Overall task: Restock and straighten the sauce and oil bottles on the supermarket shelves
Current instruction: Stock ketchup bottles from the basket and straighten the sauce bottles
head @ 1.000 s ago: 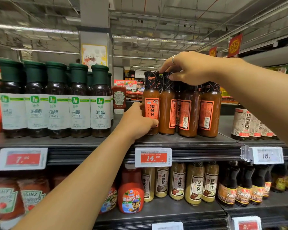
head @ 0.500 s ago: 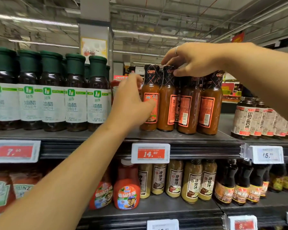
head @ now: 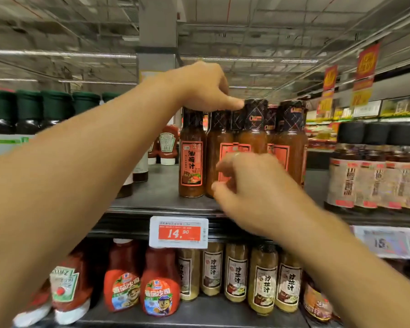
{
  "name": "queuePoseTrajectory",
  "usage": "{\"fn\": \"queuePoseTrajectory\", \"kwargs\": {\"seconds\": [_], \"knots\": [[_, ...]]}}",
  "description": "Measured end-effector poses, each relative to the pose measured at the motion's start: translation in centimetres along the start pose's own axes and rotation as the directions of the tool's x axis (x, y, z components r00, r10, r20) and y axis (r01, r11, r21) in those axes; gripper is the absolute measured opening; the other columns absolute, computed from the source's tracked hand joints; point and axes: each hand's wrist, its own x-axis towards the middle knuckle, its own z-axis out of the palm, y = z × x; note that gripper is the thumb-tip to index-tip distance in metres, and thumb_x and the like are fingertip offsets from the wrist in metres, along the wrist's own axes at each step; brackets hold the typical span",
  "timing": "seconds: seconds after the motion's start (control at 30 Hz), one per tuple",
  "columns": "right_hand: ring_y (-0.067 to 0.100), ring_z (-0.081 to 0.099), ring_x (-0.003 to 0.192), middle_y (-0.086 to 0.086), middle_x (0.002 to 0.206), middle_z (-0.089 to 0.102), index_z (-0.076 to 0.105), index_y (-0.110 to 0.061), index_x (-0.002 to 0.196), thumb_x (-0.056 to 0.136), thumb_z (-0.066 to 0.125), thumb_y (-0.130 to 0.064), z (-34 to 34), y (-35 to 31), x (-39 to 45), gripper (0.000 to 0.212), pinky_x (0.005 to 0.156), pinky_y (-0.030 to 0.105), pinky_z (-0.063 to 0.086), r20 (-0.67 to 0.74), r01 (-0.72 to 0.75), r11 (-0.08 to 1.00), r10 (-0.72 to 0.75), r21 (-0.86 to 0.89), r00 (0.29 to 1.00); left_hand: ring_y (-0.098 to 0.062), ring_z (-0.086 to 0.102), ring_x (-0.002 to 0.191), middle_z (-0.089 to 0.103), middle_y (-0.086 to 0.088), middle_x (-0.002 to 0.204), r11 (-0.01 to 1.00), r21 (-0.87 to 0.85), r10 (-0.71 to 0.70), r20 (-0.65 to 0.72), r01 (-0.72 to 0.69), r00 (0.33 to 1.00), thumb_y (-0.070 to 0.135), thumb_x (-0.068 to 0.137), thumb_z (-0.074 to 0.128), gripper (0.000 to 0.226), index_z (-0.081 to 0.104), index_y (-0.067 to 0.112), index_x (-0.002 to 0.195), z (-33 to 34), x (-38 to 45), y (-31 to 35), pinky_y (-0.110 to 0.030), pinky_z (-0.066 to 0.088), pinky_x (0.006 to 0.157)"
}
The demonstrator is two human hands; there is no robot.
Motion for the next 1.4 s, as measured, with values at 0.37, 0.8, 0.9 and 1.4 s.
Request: {"fn": "queuePoseTrajectory", "kwargs": {"seconds": [0.37,0.8,0.9,1.4], "knots": [[0.011,0.066,0.079,-0.007,0.092,0.066,0.054,-0.024,0.113,0.097,0.057,-0.034,4.7,-0.2,-0.2,0.02,0.066,0.025,0.056,-0.132,-0.156,0.966,0.185,0.204,0.974,0.009,0.064,0.094,0.073,0.023,0.103,0.971,-0.2,0.154,0.119,-0.128,0.981,0.043,0.089,0.073,0.025,0.074,0.04,0.114,-1.0,0.5,-2.2,-0.023,0.045,0.083],[0.011,0.043,0.087,-0.004,0.104,0.05,0.05,-0.016,0.123,0.098,0.059,-0.031,5.9,-1.6,0.7,0.031,0.07,0.017,0.036,-0.188,-0.207,0.972,0.224,0.107,0.956,-0.003,0.068,0.097,0.073,0.013,0.101,0.929,-0.33,0.181,0.0,-0.17,0.984,0.058,0.085,0.072,0.042,0.07,0.029,0.115,1.1,0.4,-3.6,-0.031,0.053,0.091],[0.013,0.042,0.087,-0.005,0.099,0.046,0.051,-0.014,0.121,0.098,0.058,-0.032,5.7,-1.6,0.7,0.03,0.073,0.023,0.037,-0.191,-0.209,0.971,0.228,0.115,0.955,0.002,0.061,0.087,0.065,0.02,0.089,0.976,-0.168,0.142,-0.01,-0.142,0.99,0.078,0.078,0.063,0.058,0.071,0.032,0.113,1.4,0.5,-4.1,-0.023,0.046,0.074],[0.01,0.048,0.069,-0.005,0.097,0.061,0.048,-0.013,0.134,0.098,0.062,-0.033,6.4,-1.3,2.6,0.043,0.049,0.014,0.03,-0.23,-0.294,0.936,0.335,0.194,0.914,-0.007,0.053,0.132,0.065,0.014,0.135,0.752,-0.636,0.321,0.127,-0.171,0.939,-0.001,0.093,0.06,0.045,0.072,0.031,0.124,0.6,-0.3,-5.8,-0.048,0.036,0.116]]}}
